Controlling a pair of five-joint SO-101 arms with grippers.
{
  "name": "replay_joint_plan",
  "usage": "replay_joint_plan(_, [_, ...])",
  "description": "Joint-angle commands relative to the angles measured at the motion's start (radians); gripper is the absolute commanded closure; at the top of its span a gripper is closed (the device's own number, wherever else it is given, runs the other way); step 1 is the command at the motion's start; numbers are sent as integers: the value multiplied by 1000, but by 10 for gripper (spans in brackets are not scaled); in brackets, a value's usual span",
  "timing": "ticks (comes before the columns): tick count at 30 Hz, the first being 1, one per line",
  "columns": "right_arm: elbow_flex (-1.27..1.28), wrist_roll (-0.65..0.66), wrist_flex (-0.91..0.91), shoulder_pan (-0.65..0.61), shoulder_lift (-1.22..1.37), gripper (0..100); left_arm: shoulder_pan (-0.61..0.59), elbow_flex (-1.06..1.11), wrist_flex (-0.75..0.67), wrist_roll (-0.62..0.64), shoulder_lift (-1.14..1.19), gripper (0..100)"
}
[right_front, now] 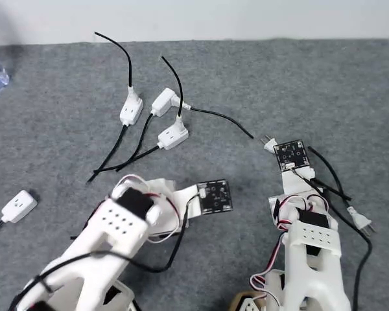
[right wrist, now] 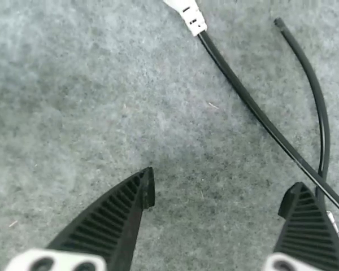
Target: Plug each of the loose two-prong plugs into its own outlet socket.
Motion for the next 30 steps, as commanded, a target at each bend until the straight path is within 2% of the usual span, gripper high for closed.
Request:
replay_joint_plan(1, [-31,11,-13,-10,-16,649,-6,102,-49,57,-84,844])
replay_joint_plan(6, [-31,11,-12,-10,-16,649,-5,173,-193,166,-41,844])
replay_joint_plan(14, [-31,11,-10,-10,-15,649,-6,166,-284,173,129,844])
replay_joint_plan(25, [-31,11,-10,-10,-15,649,-6,130,-242,135,175,844])
replay_joint_plan(30, [-31,11,-10,-10,-15,649,0,124,-118,40,178,844])
